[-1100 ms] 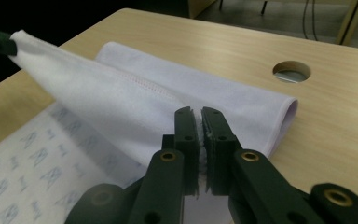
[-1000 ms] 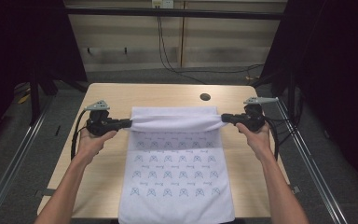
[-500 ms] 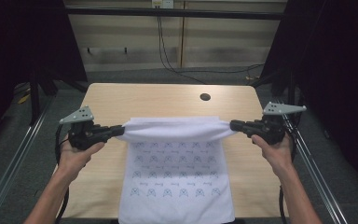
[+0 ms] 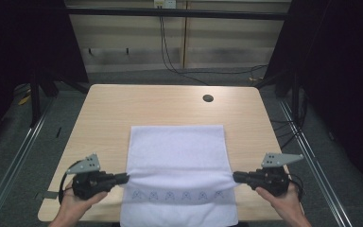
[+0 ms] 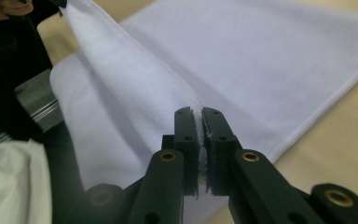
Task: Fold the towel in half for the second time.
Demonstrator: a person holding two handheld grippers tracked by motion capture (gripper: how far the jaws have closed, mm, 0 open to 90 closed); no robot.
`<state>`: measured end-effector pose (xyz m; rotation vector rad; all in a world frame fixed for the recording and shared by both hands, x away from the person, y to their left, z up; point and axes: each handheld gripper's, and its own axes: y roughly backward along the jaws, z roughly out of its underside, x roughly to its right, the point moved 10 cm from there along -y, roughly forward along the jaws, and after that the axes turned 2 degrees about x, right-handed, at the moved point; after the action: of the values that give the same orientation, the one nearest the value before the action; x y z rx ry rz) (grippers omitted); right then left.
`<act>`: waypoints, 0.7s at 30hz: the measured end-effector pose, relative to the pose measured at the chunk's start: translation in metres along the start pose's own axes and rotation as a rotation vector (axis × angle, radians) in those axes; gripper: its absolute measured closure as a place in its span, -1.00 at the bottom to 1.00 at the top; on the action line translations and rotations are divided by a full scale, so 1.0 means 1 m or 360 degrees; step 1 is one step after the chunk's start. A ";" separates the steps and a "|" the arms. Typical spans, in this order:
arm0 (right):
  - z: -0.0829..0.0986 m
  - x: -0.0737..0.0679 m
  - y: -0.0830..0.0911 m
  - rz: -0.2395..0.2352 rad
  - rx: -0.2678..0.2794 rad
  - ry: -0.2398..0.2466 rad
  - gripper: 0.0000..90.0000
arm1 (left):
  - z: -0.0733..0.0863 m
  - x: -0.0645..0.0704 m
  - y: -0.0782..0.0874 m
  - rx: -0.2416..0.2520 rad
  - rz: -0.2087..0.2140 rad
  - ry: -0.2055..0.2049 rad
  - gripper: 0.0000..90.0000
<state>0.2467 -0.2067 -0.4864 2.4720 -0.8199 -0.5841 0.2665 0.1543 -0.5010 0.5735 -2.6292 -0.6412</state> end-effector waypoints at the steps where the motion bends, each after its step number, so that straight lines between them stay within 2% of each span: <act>1: 0.010 -0.002 -0.002 -0.0021 -0.0028 -0.0024 0.90 | 0.008 0.002 -0.002 -0.0025 0.0018 0.0012 0.95; 3: 0.032 -0.003 -0.007 -0.0020 -0.0117 -0.0055 0.87 | 0.022 0.004 -0.006 -0.0108 0.0035 -0.0014 0.92; 6: 0.059 -0.014 -0.014 -0.0090 -0.0245 -0.0056 0.80 | 0.038 0.009 -0.011 -0.0202 0.0065 -0.0004 0.89; 7: 0.062 -0.017 -0.014 -0.0100 -0.0263 -0.0044 0.79 | 0.045 0.015 -0.012 -0.0250 0.0077 -0.0035 0.88; 8: 0.068 -0.028 -0.011 -0.0156 -0.0288 -0.0046 0.77 | 0.047 0.019 -0.010 -0.0273 0.0096 -0.0061 0.86; 9: 0.070 -0.031 -0.009 -0.0145 -0.0275 -0.0014 0.77 | 0.047 0.019 -0.010 -0.0273 0.0096 -0.0061 0.82; 11: 0.070 -0.034 -0.006 -0.0139 -0.0259 0.0007 0.75 | 0.047 0.025 -0.006 -0.0268 0.0088 -0.0130 0.82; 12: 0.068 -0.040 -0.003 -0.0173 -0.0239 0.0008 0.74 | 0.046 0.030 -0.003 -0.0260 0.0134 -0.0126 0.81; 14: 0.067 -0.047 0.002 -0.0200 -0.0213 -0.0004 0.69 | 0.042 0.035 0.003 -0.0231 0.0135 -0.0133 0.78; 15: 0.068 -0.050 0.003 -0.0221 -0.0220 0.0006 0.63 | 0.041 0.038 0.006 -0.0219 0.0166 -0.0129 0.72; 17: 0.068 -0.051 0.005 -0.0189 -0.0200 0.0004 0.45 | 0.040 0.040 0.012 -0.0191 0.0172 -0.0121 0.66; 19: 0.068 -0.050 0.009 -0.0195 -0.0193 0.0001 0.45 | 0.041 0.040 0.016 -0.0185 0.0211 -0.0123 0.58; 20: 0.067 -0.047 0.010 -0.0174 -0.0172 -0.0015 0.45 | 0.040 0.038 0.018 -0.0156 0.0199 -0.0126 0.56; 21: 0.066 -0.046 0.011 -0.0193 -0.0147 -0.0040 0.46 | 0.038 0.035 0.019 -0.0141 0.0188 -0.0108 0.54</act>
<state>0.1741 -0.2044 -0.5217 2.4463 -0.6408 -0.6815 0.2143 0.1667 -0.5142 0.3738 -2.6580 -0.7478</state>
